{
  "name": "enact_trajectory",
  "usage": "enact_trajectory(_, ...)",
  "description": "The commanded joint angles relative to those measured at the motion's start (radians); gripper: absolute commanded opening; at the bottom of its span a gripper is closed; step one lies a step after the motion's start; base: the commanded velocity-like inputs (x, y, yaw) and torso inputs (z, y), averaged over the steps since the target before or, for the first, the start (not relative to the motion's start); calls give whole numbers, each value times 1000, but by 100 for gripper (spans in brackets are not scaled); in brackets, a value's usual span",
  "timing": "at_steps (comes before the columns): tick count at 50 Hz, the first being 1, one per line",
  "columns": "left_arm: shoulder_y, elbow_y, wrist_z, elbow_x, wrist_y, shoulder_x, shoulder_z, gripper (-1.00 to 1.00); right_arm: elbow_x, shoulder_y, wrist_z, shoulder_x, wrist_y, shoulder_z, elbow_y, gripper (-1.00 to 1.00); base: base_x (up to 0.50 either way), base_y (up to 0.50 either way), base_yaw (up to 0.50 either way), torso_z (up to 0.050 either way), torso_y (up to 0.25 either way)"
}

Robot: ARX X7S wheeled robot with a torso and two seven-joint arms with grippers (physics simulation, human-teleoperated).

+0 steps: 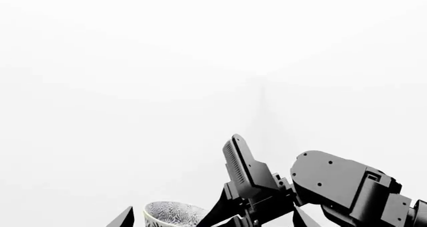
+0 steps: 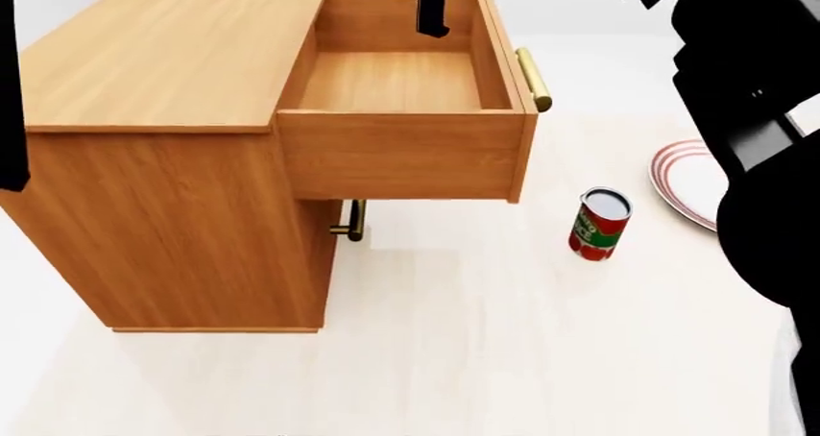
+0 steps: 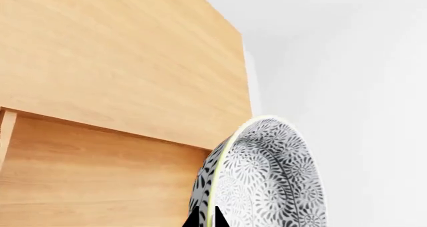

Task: Put the bowl in the top drawer of the cabinet.

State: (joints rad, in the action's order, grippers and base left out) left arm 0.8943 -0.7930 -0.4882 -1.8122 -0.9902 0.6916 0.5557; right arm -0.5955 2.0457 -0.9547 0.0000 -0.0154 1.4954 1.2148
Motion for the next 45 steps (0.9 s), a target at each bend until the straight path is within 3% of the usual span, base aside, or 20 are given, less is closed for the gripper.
enact_trajectory(1,-7,-3,3,1,2,6,5,100,3,5,7,0,6,-14,-1,-100,0,0,0,0,-123)
enact_trajectory(45,-11,-10,17,15,12,10,-2,100,3,5,7,0,6,-14,-1,-100,0,0,0,0,-123)
